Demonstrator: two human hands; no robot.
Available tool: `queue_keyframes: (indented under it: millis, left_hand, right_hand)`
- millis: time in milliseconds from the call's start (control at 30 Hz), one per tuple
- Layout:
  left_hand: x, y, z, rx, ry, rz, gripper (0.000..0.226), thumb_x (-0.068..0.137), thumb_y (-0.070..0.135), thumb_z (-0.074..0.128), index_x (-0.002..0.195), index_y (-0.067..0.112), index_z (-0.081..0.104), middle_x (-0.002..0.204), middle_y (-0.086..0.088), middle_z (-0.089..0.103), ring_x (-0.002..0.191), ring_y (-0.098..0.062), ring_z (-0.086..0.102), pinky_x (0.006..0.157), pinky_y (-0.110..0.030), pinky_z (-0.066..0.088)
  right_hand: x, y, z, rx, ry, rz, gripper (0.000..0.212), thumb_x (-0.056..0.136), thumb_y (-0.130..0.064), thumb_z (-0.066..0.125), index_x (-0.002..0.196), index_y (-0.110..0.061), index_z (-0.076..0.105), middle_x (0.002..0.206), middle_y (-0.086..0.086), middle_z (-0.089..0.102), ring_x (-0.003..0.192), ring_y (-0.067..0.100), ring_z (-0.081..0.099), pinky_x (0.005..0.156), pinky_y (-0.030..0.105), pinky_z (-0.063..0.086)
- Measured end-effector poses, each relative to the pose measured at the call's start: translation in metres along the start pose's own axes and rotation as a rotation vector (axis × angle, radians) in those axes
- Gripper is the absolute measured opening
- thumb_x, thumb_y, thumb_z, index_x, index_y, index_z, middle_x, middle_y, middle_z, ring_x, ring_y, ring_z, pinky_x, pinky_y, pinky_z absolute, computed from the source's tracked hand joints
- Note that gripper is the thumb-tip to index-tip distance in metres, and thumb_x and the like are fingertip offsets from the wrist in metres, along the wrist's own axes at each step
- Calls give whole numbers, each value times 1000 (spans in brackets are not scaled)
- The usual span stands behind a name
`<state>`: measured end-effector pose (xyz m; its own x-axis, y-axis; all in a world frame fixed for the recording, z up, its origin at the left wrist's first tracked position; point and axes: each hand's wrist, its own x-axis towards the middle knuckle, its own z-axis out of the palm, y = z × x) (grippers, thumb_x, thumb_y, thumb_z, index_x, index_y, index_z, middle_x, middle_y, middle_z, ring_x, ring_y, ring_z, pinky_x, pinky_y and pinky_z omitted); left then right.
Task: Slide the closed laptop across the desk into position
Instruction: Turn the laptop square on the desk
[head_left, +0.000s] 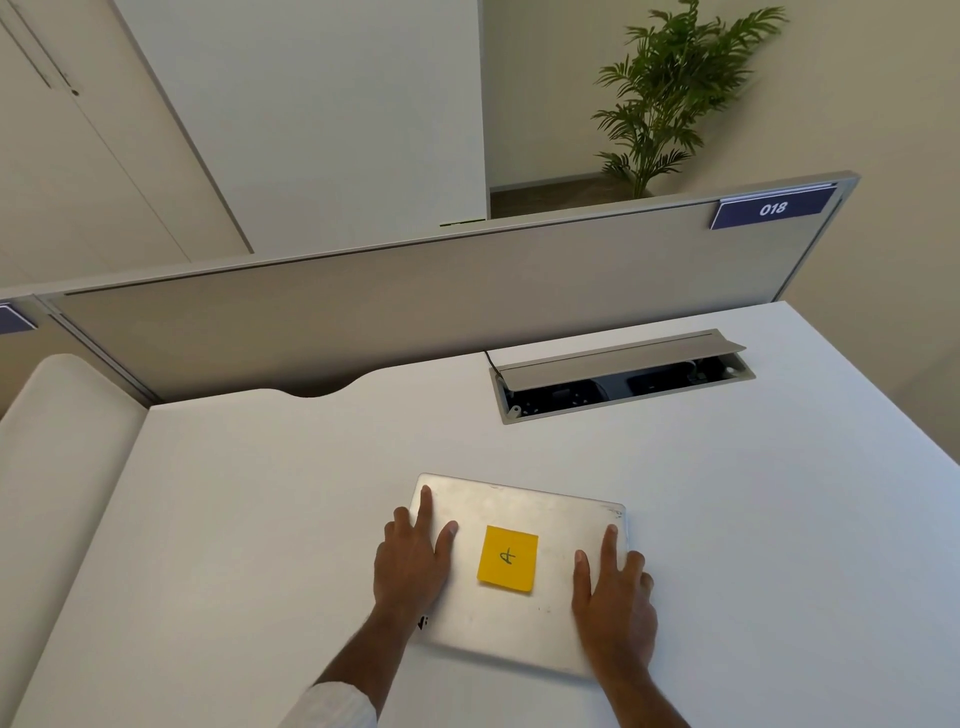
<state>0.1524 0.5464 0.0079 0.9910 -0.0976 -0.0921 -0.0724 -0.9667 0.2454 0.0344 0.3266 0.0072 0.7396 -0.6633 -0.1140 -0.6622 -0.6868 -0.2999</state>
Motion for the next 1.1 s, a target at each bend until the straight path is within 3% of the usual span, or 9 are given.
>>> queue_keyframes:
  millis: [233,533,1100]
  left_hand:
    - [3,-3,4,129,15,31,75,94,63,18,152,18,36,103,-12,57,85,-28,56,62,-38,48]
    - [0,2,6,189,31,20,72,95,58,21,145,14,48,92,-16,56,72,-28,53,52,-37,45]
    - [-9,11,6,247,41,-28,65,95,52,23,140,14,53,89,-15,52,74,-28,48,54,-37,39]
  right_hand:
    - [-2,-1,4,-1,4,2,63,96,-55,36,150,-22,35,111,8,49,90,28,53,55,37,51]
    - [-2,-3,8,-16,3,2,63,95,-53,41,148,-19,39,108,11,49,86,30,52,52,38,51]
    - [-1,-2,7,-64,-21,3,63,94,-54,42,147,-19,41,107,11,50,84,29,52,52,36,50]
